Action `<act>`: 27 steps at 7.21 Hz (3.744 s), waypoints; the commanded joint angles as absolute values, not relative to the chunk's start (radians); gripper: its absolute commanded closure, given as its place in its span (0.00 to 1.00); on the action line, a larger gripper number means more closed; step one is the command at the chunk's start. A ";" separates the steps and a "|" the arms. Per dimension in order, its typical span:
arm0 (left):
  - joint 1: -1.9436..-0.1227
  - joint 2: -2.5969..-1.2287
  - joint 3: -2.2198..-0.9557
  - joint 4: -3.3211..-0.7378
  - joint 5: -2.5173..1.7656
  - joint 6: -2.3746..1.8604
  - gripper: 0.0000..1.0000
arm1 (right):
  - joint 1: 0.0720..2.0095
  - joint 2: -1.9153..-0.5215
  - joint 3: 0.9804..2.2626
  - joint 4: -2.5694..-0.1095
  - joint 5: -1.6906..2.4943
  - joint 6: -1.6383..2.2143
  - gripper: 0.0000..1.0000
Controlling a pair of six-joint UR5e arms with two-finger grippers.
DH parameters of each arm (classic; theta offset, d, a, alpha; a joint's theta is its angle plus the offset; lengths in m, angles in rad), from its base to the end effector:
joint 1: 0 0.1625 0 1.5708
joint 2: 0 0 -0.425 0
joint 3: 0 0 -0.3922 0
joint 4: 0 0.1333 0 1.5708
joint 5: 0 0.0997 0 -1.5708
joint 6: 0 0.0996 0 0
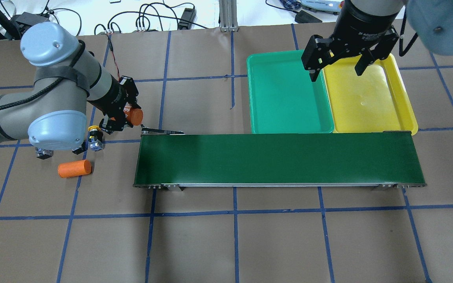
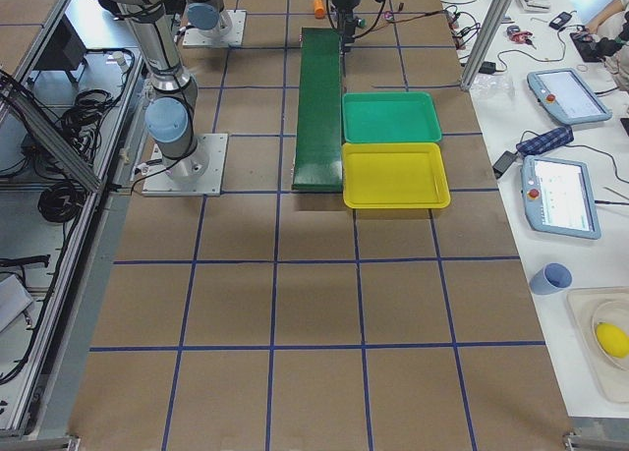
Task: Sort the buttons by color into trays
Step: 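Carry the orange cylinder with the left gripper to the conveyor's near end, then lower the cylinder onto the belt and open the left gripper, then move the left gripper back to the second orange cylinder lying down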
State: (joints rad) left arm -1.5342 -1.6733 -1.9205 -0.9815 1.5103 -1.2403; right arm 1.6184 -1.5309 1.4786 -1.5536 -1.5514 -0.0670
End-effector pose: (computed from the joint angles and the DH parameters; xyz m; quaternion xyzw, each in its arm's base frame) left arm -0.1206 -0.5134 0.3290 0.5926 -0.8020 0.0393 0.0636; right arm 0.1594 -0.5047 0.5116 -0.0574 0.9981 -0.0176 0.0095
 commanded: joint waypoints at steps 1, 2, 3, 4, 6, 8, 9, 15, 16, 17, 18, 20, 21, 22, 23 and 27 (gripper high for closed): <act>-1.603 -1.678 -1.951 -0.979 1.509 -1.400 1.00 | 1.618 -1.531 1.480 -1.552 -1.551 -0.066 0.00; -1.606 -1.668 -1.989 -0.979 1.512 -1.419 1.00 | 1.618 -1.531 1.480 -1.554 -1.551 -0.066 0.00; -1.606 -1.661 -2.024 -0.938 1.514 -1.436 1.00 | 1.618 -1.531 1.480 -1.552 -1.551 -0.066 0.00; -1.606 -1.664 -2.045 -0.898 1.520 -1.436 1.00 | 1.618 -1.531 1.480 -1.552 -1.551 -0.067 0.00; -1.606 -1.660 -2.078 -0.897 1.511 -1.431 1.00 | 1.617 -1.531 1.482 -1.551 -1.551 -0.067 0.00; -1.606 -1.678 -2.082 -0.899 1.508 -1.431 1.00 | 1.617 -1.529 1.482 -1.548 -1.551 -0.074 0.00; -1.606 -1.677 -2.082 -0.905 1.511 -1.431 0.84 | 1.617 -1.531 1.482 -1.546 -1.552 -0.074 0.00; -1.597 -1.588 -2.031 -0.951 1.407 -1.372 0.00 | 1.615 -1.531 1.480 -1.480 -1.558 -0.074 0.00; -1.577 -1.569 -1.995 -1.042 1.446 -1.207 0.00 | 1.615 -1.531 1.480 -1.480 -1.560 -0.074 0.00; -1.518 -1.563 -1.956 -1.130 1.495 -1.054 0.00 | 1.615 -1.532 1.480 -1.479 -1.563 -0.074 0.00; -1.426 -1.562 -1.939 -1.176 1.502 -0.881 0.00 | 1.617 -1.532 1.480 -1.479 -1.562 -0.074 0.00; -1.228 -1.562 -1.945 -1.184 1.500 -0.600 0.00 | 1.621 -1.532 1.480 -1.489 -1.560 -0.042 0.00; -1.166 -1.565 -1.951 -1.183 1.503 -0.503 0.00 | 1.627 -1.534 1.479 -1.499 -1.565 0.022 0.00; -1.119 -1.574 -1.951 -1.180 1.503 -0.435 0.00 | 1.628 -1.534 1.479 -1.503 -1.565 0.034 0.00; -1.082 -1.578 -1.959 -1.178 1.503 -0.386 0.00 | 1.626 -1.534 1.479 -1.506 -1.563 0.034 0.00; -0.934 -1.600 -2.011 -1.170 1.509 -0.365 0.00 | 1.624 -1.534 1.479 -1.508 -1.554 0.026 0.00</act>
